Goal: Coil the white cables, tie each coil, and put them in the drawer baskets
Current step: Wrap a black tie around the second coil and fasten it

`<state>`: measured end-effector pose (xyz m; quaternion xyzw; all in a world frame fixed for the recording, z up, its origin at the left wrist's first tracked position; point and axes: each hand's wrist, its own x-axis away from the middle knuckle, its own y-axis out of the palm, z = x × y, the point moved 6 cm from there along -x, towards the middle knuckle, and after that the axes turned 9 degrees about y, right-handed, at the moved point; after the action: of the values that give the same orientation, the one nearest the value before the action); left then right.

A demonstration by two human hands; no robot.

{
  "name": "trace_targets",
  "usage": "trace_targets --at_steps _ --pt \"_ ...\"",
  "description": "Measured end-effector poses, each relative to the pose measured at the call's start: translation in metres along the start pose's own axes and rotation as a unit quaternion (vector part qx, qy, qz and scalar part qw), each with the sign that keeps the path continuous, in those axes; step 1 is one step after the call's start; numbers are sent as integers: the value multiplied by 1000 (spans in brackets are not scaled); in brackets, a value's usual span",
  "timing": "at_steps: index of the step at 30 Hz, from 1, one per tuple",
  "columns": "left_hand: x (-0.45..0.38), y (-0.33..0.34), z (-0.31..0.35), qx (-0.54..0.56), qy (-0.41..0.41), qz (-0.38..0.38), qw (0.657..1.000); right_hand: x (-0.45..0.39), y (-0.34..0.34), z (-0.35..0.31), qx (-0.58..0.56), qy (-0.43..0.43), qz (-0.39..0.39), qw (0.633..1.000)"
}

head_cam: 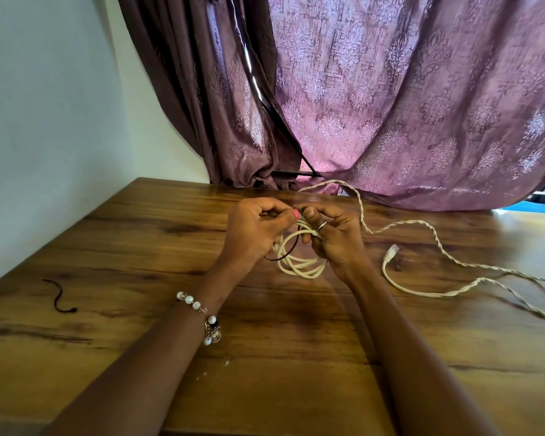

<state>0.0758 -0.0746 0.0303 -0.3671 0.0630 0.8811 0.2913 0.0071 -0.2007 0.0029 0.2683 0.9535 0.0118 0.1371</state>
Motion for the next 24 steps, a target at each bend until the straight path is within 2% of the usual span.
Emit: trace_targets --at_steps 15,24 --pt "-2 0 -1 -7 1 -20 1000 1 -2 -3 -32 -13 -4 999" --pt "-2 0 0 8 -9 -21 1000 6 4 -7 -1 -3 -16 1000"
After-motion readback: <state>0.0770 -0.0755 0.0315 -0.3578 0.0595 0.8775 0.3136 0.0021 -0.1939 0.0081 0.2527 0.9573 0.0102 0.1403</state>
